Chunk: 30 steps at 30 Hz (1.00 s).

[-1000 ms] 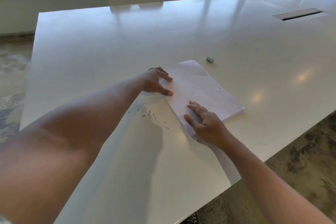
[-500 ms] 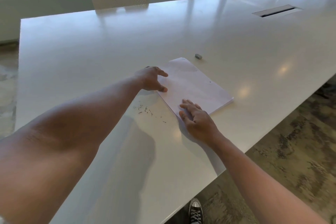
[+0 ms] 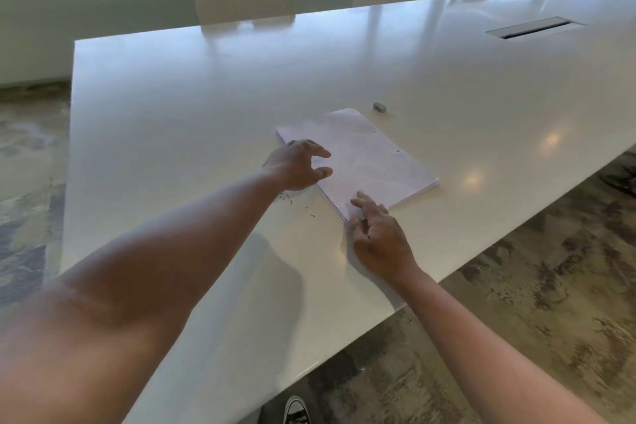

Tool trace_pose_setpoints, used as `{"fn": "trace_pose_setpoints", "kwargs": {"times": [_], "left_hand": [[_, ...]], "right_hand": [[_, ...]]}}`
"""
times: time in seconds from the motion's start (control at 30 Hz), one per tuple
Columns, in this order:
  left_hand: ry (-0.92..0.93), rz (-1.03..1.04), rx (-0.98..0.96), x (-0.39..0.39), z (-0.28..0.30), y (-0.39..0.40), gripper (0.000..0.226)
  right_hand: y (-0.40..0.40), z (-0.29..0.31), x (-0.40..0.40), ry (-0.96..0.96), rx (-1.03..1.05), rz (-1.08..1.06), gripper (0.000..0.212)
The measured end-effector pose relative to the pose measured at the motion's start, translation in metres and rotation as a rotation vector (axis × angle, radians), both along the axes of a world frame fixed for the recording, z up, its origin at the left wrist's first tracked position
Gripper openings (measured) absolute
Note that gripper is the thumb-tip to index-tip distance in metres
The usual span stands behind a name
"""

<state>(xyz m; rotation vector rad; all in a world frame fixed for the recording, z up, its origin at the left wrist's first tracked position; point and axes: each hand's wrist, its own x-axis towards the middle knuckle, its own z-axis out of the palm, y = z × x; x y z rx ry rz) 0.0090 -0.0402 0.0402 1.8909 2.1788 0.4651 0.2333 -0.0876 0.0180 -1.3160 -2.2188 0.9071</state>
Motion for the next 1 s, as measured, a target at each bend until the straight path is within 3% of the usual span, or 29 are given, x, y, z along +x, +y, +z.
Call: {"fn": "trace_pose_setpoints", "kwargs": {"times": [0.33, 0.57, 0.67, 0.73, 0.8, 0.9, 1.0], "left_hand": [[0.012, 0.020, 0.039, 0.045, -0.003, -0.032, 0.032], [-0.074, 0.104, 0.096, 0.057, -0.009, -0.050, 0.031], [-0.127, 0.172, 0.153, 0.050, -0.006, -0.058, 0.033], [-0.150, 0.237, 0.190, 0.042, -0.004, -0.065, 0.035], [-0.162, 0.310, 0.210, 0.032, -0.004, -0.073, 0.037], [-0.153, 0.428, 0.220, 0.017, -0.008, -0.088, 0.041], [-0.149, 0.527, 0.217, 0.003, -0.015, -0.102, 0.044]], "right_hand": [[-0.032, 0.003, 0.023, -0.047, 0.019, 0.080, 0.049], [-0.056, 0.006, 0.027, -0.111, 0.070, 0.250, 0.044], [-0.059, 0.005, 0.024, 0.006, 0.016, 0.320, 0.046], [-0.058, 0.005, 0.018, 0.072, 0.046, 0.240, 0.045], [-0.057, 0.006, 0.010, 0.037, 0.054, 0.189, 0.046], [-0.063, 0.004, -0.005, -0.101, 0.050, 0.299, 0.050], [-0.064, 0.004, -0.020, 0.024, -0.008, 0.373, 0.048]]}}
